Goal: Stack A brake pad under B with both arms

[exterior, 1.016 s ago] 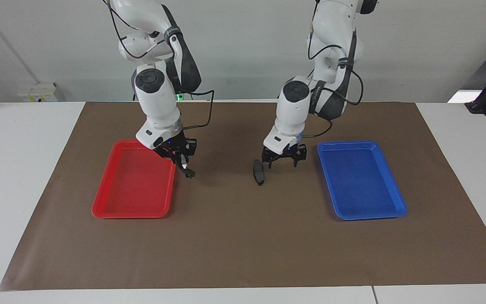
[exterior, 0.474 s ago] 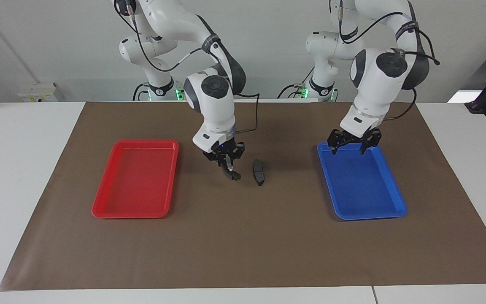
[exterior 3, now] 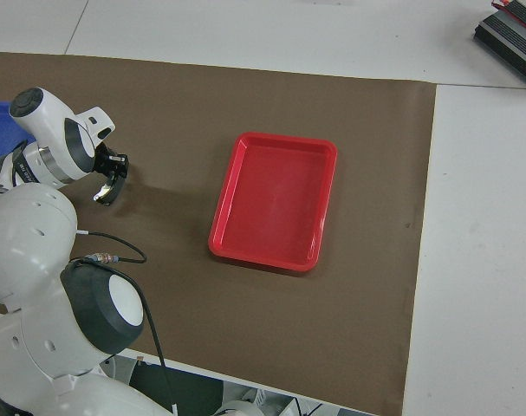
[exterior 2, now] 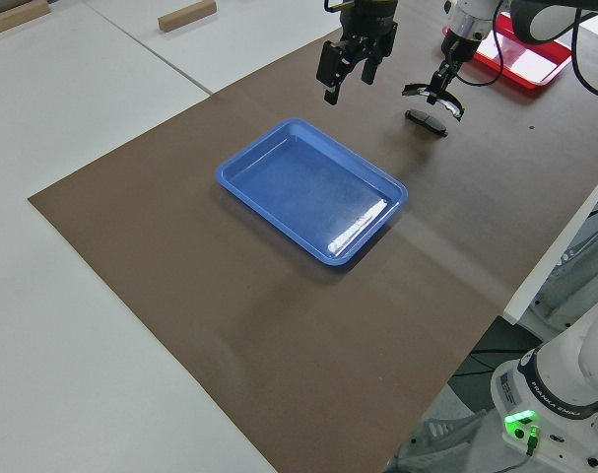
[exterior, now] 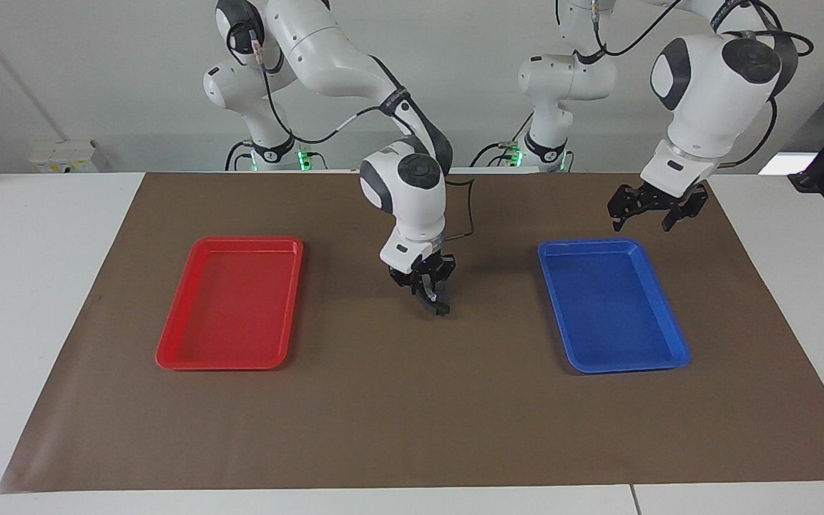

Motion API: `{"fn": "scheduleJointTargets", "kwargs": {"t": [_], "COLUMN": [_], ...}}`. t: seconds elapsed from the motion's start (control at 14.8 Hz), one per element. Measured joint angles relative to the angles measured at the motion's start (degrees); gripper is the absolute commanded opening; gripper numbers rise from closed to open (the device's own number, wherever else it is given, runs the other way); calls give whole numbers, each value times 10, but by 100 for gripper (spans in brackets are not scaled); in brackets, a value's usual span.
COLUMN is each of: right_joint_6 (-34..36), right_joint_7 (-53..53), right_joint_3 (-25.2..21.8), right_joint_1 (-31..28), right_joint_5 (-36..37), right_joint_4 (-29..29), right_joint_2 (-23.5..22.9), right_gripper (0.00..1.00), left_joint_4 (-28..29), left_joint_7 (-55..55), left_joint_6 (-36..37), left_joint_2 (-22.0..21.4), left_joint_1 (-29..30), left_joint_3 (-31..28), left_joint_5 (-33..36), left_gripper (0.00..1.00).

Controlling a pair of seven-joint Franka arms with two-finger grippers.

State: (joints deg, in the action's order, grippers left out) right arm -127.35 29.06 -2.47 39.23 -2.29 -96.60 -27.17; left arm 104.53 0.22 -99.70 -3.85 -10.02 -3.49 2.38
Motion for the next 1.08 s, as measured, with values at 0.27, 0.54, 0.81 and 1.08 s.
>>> {"fn": "scheduleJointTargets", "kwargs": {"t": [0.27, 0.54, 0.81, 1.08], "right_joint_6": [-16, -34, -34, -34], "right_joint_7": [19, 20, 20, 20], "right_joint_3": [0, -4, -3, -3], "right_joint_1": [10, 8, 10, 10], "right_joint_5": [0, 0, 0, 0], "right_joint_4": [-1, -1, -4, -12], "right_joint_2": [-8, -21, -22, -22], "right_gripper": [0, 0, 0, 2], "left_joint_4": [-40, -58, -58, -60], "left_joint_7": [0, 31, 44, 44], "left_joint_6": [50, 78, 80, 72], "left_joint_2": [1, 2, 6, 8], "left_joint_1": [1, 24, 35, 34], "left_joint_3": [0, -1, 0, 6], "left_joint_5": [0, 0, 0, 0], "left_gripper": [99, 99, 99, 99]}}
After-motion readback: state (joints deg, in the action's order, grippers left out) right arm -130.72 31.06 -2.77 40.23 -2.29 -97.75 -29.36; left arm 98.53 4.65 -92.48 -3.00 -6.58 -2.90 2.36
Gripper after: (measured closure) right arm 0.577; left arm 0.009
